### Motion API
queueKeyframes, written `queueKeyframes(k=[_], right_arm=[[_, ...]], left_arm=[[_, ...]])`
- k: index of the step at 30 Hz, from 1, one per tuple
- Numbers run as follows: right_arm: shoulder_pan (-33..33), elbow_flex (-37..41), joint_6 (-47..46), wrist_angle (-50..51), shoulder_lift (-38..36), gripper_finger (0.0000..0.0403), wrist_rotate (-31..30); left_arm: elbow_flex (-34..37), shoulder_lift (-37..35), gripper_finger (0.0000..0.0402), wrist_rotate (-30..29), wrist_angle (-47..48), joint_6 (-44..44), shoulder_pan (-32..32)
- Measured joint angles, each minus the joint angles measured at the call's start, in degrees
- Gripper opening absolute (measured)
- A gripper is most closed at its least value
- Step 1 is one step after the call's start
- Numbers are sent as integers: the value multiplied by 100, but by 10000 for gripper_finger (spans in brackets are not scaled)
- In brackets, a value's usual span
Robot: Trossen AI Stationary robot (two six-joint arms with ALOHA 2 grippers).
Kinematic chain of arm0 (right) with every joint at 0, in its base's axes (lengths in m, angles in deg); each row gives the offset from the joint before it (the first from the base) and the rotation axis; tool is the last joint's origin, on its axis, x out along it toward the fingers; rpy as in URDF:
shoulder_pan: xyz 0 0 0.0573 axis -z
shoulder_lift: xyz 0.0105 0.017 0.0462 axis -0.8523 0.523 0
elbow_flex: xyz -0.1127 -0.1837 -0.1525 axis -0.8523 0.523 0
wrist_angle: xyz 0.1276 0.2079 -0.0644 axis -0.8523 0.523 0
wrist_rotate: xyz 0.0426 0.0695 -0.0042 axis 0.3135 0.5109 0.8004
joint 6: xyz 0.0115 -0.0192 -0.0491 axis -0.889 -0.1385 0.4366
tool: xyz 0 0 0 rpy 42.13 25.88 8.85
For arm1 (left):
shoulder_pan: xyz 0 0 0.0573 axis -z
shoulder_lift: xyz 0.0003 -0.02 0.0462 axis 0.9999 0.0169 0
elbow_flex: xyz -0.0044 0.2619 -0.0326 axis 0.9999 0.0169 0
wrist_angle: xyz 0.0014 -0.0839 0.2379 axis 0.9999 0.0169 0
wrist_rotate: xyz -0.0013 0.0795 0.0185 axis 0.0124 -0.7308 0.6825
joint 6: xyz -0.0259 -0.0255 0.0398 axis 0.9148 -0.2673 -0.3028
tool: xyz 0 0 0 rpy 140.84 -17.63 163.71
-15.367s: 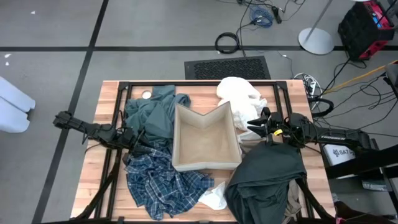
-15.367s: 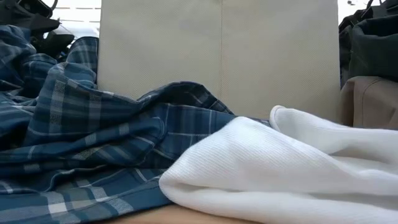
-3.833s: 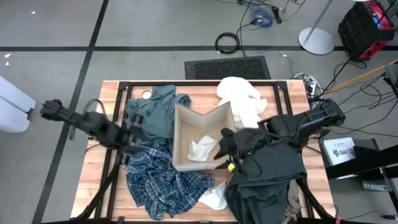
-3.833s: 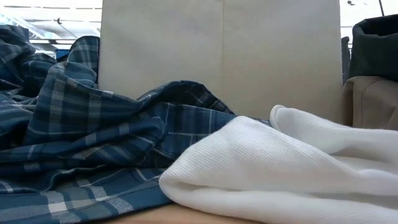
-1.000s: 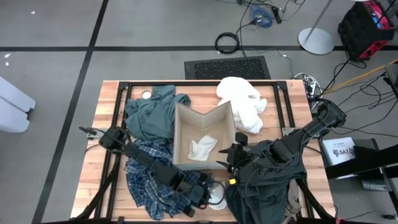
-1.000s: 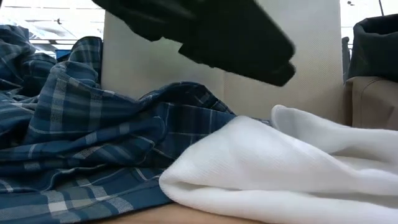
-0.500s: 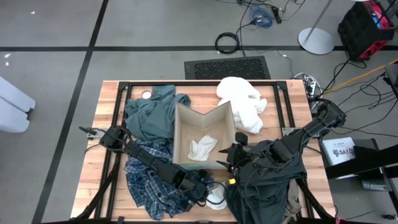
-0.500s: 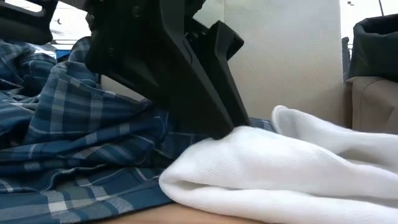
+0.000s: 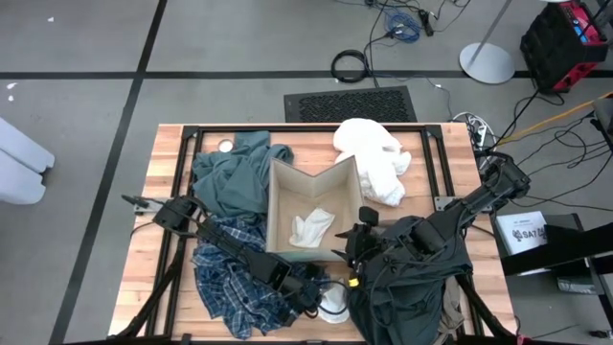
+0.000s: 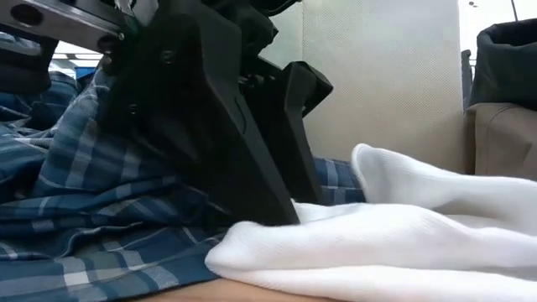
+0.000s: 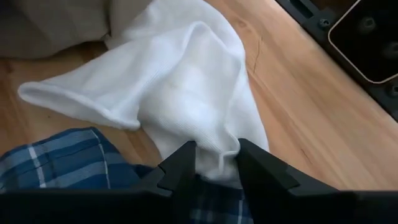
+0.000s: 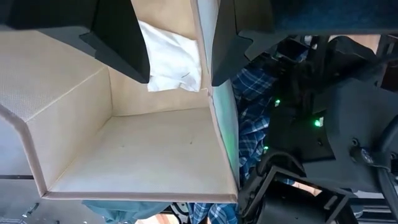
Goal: Sort clothes
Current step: Put the white sock into the laundry organizer
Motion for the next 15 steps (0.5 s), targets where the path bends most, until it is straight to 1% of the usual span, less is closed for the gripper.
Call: queueKeyframes(k=[2, 5, 6, 10, 15], right_arm=[[0, 0, 5, -3, 0, 160, -3], [0, 0, 7, -3, 0, 160, -2], [0, 0, 7, -7, 0, 160, -2], [-15, 0, 53, 2, -30, 160, 0], [-55, 0, -76, 24, -231, 160, -5]], left_arm=[[0, 0, 91, -128, -23, -1, 11], [0, -5, 27, -283, -68, -1, 31], [0, -11, 15, -343, -73, -1, 45], [-200, -49, 10, -780, 200, -207, 145], [-797, -318, 5, -1435, 908, -591, 303]])
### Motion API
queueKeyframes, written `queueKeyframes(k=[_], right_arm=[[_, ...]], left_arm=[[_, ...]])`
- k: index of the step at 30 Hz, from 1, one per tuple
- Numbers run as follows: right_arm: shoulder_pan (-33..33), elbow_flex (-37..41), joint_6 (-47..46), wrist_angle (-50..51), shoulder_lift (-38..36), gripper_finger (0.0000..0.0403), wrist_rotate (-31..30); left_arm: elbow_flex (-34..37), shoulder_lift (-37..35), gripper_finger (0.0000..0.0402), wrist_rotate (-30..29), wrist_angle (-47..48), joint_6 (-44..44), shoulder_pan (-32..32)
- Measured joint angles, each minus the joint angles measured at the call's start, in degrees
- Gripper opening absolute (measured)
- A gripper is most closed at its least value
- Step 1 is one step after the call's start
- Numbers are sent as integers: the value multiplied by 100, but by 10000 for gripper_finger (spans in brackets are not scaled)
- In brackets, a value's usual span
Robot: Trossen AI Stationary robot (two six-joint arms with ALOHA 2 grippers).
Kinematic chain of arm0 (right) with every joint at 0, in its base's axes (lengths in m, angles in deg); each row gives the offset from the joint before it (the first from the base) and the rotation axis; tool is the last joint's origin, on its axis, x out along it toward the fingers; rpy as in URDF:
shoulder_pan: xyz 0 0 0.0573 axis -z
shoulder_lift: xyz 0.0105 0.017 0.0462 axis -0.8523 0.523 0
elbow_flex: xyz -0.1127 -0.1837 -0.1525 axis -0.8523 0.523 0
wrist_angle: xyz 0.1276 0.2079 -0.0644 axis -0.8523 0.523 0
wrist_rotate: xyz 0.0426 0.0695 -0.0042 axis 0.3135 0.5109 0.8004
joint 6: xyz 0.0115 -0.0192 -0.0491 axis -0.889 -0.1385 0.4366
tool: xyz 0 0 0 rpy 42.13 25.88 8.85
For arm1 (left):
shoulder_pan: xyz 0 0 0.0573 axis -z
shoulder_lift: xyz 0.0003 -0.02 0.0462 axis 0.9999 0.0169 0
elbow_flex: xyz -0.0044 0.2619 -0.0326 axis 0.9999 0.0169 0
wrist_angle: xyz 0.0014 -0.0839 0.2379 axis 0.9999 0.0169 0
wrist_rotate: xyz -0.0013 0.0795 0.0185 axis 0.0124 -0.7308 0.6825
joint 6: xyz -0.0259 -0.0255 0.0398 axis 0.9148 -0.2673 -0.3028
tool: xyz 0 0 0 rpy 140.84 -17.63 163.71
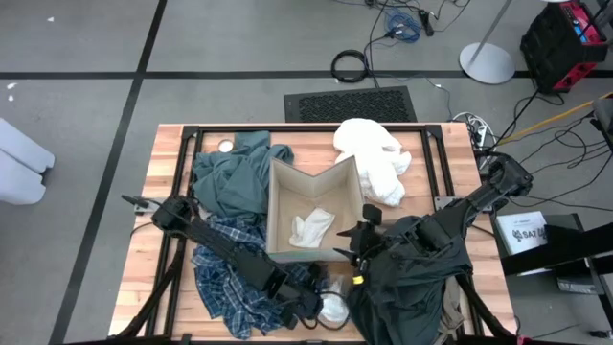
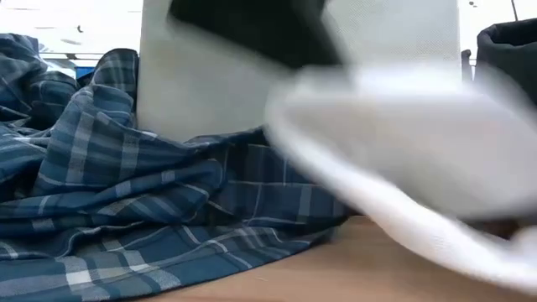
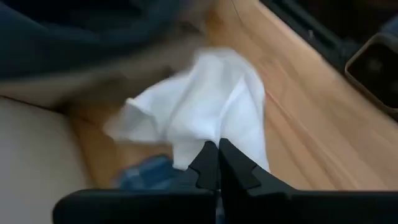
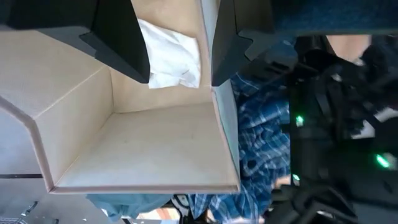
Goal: Sort clothes
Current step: Put the white sock into the laundry organizer
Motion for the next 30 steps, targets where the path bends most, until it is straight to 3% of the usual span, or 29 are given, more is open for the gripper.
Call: queueKeyframes(k=[6, 12, 18, 23, 30], right_arm=[[-320, 0, -676, 421, -357, 160, -81], [-837, 0, -987, 605, -389, 160, -761], [-898, 4, -326, -711, 20, 165, -690], [-618, 4, 721, -1889, 273, 200, -10], [-259, 2, 1090, -2311, 555, 256, 563]], left_arm=[[-482, -782, 3, -1255, 1347, -193, 310], [-493, -1772, 2, -2028, 2284, 171, 686], [-493, -2373, 2, -2224, 2015, 193, 873], [-493, -2451, 1, -2231, 1869, 146, 867], [-488, -2440, 1, -2276, 1852, -36, 867]])
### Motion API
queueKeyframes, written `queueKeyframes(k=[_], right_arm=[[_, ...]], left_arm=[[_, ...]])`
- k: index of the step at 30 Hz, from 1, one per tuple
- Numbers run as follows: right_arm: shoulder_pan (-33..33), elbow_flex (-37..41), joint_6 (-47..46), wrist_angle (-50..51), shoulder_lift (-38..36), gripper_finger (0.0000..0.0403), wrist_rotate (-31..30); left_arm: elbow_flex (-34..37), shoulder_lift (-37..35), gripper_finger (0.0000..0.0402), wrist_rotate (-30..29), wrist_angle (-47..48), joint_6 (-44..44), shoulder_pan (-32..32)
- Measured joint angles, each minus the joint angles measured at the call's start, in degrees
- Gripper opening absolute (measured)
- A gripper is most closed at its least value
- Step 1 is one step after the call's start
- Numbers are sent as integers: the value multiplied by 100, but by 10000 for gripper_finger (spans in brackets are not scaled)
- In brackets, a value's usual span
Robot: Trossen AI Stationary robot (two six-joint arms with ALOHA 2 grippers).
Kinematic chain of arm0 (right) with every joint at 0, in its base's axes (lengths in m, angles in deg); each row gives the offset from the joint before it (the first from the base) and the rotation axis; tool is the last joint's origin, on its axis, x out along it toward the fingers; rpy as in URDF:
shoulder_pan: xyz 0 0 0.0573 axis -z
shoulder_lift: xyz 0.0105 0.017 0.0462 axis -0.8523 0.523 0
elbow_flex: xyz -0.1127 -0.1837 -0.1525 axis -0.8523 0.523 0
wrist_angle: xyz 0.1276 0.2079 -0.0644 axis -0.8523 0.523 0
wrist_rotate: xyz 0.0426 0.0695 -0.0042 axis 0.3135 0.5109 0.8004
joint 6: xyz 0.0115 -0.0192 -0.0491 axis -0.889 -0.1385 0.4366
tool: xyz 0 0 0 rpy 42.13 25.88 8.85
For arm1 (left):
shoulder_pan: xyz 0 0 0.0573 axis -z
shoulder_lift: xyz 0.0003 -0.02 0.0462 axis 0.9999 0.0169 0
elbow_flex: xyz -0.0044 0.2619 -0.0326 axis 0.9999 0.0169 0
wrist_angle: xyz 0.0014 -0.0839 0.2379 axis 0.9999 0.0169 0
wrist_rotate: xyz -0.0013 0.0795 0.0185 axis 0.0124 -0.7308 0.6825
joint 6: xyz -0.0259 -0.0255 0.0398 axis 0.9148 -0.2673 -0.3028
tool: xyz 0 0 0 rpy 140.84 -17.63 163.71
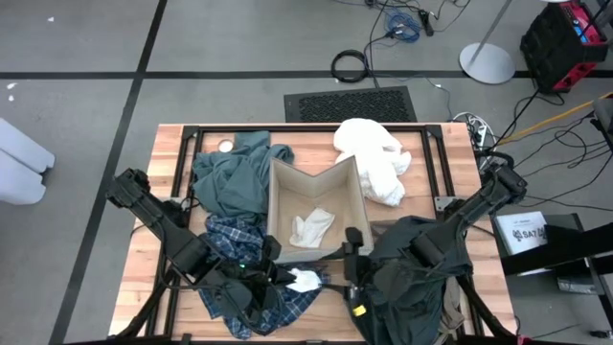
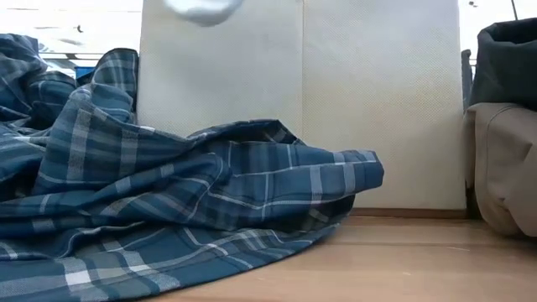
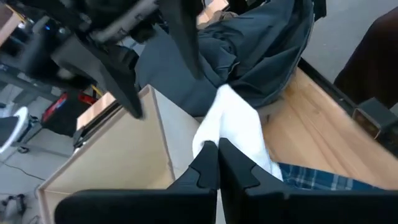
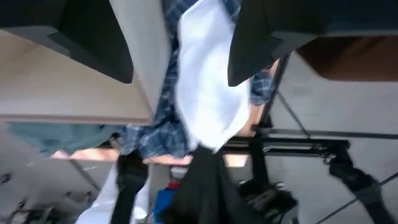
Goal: Sort clothes
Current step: Put the white sock into the laundry organizer
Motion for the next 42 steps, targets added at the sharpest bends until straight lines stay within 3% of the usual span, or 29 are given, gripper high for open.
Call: queueKeyframes(k=[7, 13, 17, 23, 31, 36, 42], right_arm=[[360, 2, 228, -875, 485, 272, 1304], [598, 0, 263, -863, 580, 252, 906], [688, 0, 342, -799, 583, 195, 941], [695, 0, 648, -719, 583, 25, 966], [592, 0, 650, -639, 406, 3, 934], [318, 0, 651, -378, -54, 2, 352], [-59, 0, 962, -238, -575, 1, -1218]], left_arm=[[0, 0, 1, -97, -3, -117, -68], [0, 0, 1, -74, -50, -117, -72], [0, 0, 11, -73, -52, -119, -72], [0, 0, 27, -400, -3, 229, -72], [2, -73, 89, -1370, 783, 606, 20], [2, -445, 118, -1687, 1859, 1501, 120], [59, -1151, 120, -1478, 3634, 3909, 494]])
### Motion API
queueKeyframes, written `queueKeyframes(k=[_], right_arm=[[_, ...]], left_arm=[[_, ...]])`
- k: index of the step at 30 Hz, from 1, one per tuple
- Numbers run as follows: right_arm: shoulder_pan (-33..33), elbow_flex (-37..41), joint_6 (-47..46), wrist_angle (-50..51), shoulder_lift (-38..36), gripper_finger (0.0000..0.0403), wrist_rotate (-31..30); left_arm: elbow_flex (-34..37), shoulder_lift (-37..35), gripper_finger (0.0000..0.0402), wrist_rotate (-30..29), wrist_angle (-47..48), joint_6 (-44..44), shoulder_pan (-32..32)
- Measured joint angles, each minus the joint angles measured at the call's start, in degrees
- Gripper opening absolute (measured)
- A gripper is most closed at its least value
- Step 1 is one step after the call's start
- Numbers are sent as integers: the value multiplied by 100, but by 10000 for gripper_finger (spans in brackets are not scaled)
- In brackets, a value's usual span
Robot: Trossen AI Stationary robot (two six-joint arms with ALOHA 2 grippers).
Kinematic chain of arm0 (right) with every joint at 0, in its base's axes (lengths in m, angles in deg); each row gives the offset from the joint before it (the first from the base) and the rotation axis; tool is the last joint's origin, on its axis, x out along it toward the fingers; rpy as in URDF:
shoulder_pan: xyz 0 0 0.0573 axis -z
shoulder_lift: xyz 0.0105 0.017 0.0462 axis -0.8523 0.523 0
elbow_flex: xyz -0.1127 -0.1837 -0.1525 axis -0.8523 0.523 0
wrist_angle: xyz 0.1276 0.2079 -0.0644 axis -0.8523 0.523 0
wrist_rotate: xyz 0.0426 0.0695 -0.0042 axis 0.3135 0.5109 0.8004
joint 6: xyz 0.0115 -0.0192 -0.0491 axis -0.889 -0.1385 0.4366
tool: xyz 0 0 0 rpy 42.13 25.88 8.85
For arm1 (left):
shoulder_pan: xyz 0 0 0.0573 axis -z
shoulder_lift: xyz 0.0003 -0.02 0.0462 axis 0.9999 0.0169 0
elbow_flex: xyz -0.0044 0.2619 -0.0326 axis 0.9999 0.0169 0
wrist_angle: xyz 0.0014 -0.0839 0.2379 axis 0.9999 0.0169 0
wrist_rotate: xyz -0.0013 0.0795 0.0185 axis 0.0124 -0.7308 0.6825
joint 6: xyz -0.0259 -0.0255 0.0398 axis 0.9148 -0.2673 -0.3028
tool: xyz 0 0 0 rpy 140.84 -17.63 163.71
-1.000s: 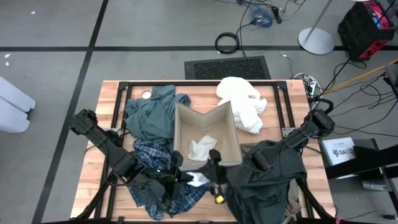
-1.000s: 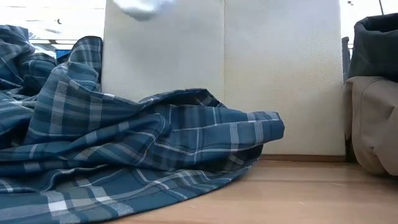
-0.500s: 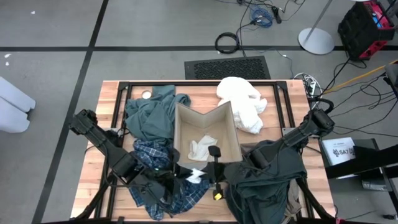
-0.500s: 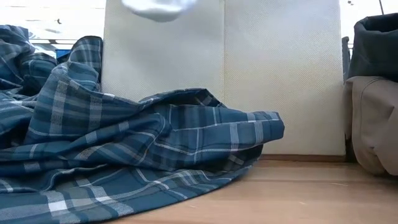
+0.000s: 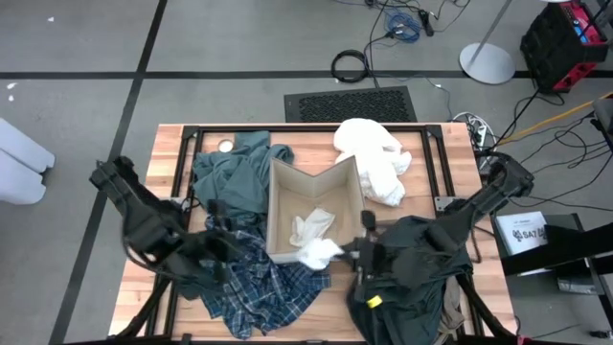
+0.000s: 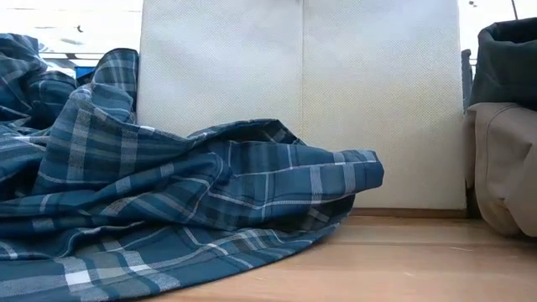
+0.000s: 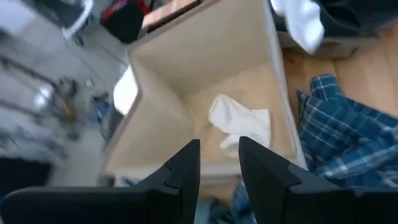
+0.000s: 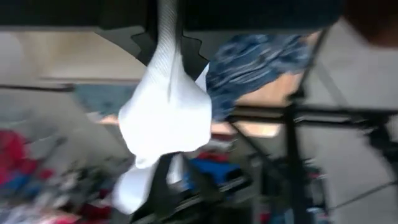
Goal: Sort clothes
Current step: Put the white sock into the laundry organizer
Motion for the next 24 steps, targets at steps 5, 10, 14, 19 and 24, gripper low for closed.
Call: queueKeyframes(k=[5, 10, 14, 19, 24], right_arm=[[393, 0, 351, -58, -392, 1, -549], [1324, -2, -47, 223, -607, 0, 56], [2151, -2, -870, 953, -582, 0, 1191], [2740, -2, -1423, 1565, -159, 0, 2346], [2977, -2, -1478, 1575, 283, 6, 3075]], left_arm=[[574, -492, 121, -901, 176, 718, 548], [1467, -841, 121, -2115, 151, 1460, 837], [2105, -999, 121, -2576, 142, 2042, 850], [2216, -1102, 121, -2586, 116, 1969, 778], [2214, -1205, 121, -2581, 68, 1959, 780]])
